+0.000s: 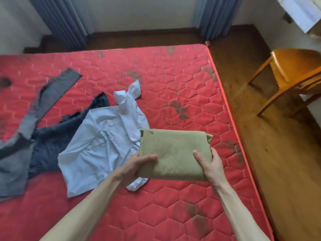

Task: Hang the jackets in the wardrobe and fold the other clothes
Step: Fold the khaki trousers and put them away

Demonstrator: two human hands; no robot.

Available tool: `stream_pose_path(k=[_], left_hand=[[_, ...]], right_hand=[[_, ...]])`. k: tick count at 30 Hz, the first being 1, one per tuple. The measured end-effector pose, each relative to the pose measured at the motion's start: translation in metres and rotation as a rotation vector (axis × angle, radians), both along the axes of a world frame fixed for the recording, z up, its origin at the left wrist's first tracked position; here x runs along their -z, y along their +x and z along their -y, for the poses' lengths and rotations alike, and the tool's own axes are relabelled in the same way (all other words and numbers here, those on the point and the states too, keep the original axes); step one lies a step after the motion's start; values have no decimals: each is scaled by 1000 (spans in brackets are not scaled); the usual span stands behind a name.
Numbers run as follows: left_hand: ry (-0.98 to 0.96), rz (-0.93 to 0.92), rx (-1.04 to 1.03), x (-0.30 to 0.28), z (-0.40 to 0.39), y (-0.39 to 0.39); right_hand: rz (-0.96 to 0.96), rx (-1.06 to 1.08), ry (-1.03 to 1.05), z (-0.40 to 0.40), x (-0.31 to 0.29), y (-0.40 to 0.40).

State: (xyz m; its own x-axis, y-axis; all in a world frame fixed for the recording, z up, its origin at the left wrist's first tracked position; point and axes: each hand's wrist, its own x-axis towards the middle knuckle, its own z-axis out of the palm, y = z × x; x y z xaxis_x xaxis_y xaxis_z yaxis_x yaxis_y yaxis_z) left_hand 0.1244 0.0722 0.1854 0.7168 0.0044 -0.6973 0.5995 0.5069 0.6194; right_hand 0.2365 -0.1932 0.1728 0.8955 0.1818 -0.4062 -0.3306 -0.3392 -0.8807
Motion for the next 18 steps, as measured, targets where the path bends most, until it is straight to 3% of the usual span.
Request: stream_pose_path(k=[3, 8, 18], left_hand=[[-81, 18, -76, -55, -1, -27], [-21, 86, -210, -124, 11, -72], [152, 238, -430, -213, 32, -149]], right_hand=[[24, -6, 35, -8, -59, -26], [56, -35, 41, -16, -142, -58], [-80, -257, 178, -26, -236, -89]])
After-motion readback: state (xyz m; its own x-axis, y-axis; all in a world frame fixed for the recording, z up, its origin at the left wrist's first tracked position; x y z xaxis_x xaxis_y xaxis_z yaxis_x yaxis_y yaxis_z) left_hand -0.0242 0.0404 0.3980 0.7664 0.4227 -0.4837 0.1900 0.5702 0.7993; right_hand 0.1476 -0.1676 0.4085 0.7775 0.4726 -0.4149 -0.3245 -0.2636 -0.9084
